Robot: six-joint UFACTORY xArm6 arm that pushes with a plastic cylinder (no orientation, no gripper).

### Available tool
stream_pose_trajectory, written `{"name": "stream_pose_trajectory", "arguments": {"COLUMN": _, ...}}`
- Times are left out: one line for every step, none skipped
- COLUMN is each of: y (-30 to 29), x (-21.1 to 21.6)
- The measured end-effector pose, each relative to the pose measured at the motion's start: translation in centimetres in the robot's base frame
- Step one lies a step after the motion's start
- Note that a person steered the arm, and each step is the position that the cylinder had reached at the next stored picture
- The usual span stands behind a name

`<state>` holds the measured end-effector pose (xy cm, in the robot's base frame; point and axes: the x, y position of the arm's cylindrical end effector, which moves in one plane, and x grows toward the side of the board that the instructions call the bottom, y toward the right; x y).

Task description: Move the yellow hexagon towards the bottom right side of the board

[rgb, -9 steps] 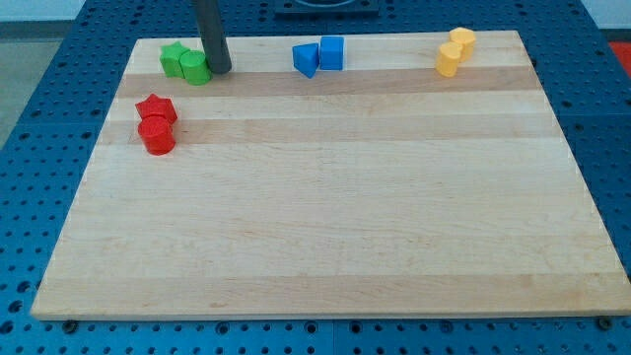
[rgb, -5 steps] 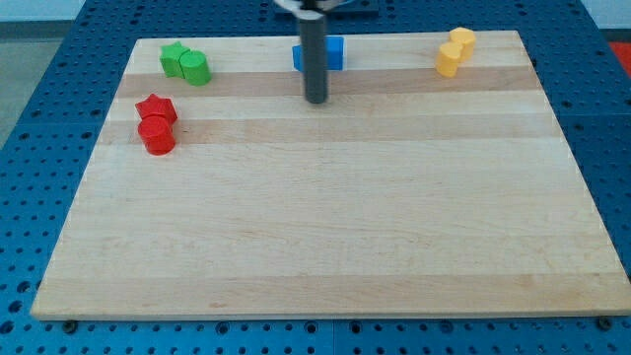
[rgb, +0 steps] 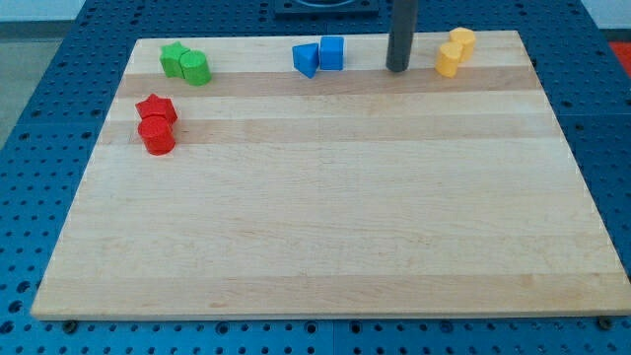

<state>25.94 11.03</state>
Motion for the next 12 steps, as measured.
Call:
{"name": "stream_pose_trajectory", "arguments": {"y": 0.9, "x": -2.1}}
{"name": "stream_pose_trajectory", "arguments": {"y": 1.3, "x": -4.4}}
{"name": "stream_pose_trajectory", "arguments": {"y": 2.1, "x": -6.3}}
{"name": "stream_pose_trajectory", "arguments": {"y": 5.5, "x": -6.8}}
{"name": "stream_pose_trajectory", "arguments": {"y": 9.5, "x": -6.8}}
{"name": "stream_pose_trajectory", "arguments": {"y": 10.8, "x": -6.8}}
{"name": "stream_pose_trajectory", "arguments": {"y": 10.8, "x": -6.8}}
{"name": "stream_pose_trajectory", "arguments": {"y": 10.8, "x": -6.5}}
{"name": "stream_pose_trajectory", "arguments": {"y": 10.8, "x": -5.8}}
{"name": "stream_pose_trajectory", "arguments": {"y": 10.8, "x": -5.3}}
{"name": "stream_pose_trajectory", "arguments": {"y": 10.7, "x": -5.2}}
{"name": "stream_pose_trajectory", "arguments": {"y": 10.6, "x": -4.3}}
